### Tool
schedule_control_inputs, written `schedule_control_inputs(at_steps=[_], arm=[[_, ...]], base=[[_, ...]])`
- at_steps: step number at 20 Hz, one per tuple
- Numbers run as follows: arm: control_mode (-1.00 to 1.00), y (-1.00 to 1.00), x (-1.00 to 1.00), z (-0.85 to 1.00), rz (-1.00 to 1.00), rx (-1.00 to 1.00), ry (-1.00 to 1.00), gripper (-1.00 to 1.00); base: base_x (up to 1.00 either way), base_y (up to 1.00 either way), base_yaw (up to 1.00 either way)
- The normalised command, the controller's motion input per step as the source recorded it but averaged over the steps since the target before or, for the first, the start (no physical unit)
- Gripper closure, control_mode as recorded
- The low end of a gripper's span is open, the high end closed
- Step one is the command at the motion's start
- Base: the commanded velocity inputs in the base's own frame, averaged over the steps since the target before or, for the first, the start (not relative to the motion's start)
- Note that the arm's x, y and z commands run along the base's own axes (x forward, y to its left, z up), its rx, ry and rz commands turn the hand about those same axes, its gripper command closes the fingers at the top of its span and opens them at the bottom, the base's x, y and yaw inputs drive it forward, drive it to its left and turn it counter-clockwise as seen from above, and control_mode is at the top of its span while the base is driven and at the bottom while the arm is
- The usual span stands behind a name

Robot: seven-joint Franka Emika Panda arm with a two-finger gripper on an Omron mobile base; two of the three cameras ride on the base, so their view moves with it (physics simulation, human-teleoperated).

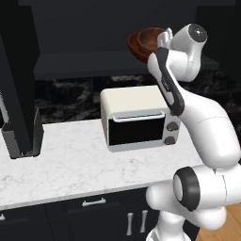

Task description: Pick up the bowls on the counter and stack them on top of one another in the open cabinet. Place the smaller bowl on top of the larger bowl.

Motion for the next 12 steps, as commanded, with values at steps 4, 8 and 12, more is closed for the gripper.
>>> schedule_control_inputs(at_steps=[4,8,12], arm=[[-1.00,0.00,0.72,-0.18,0.00,0.00,0.00,1.00],[-1.00,0.00,0.75,-0.17,0.00,0.00,0.00,1.00],[-1.00,0.00,0.68,-0.17,0.00,0.00,0.00,1.00]], base=[[0.00,0.00,0.00],[0.00,0.00,0.00],[0.00,0.00,0.00]])
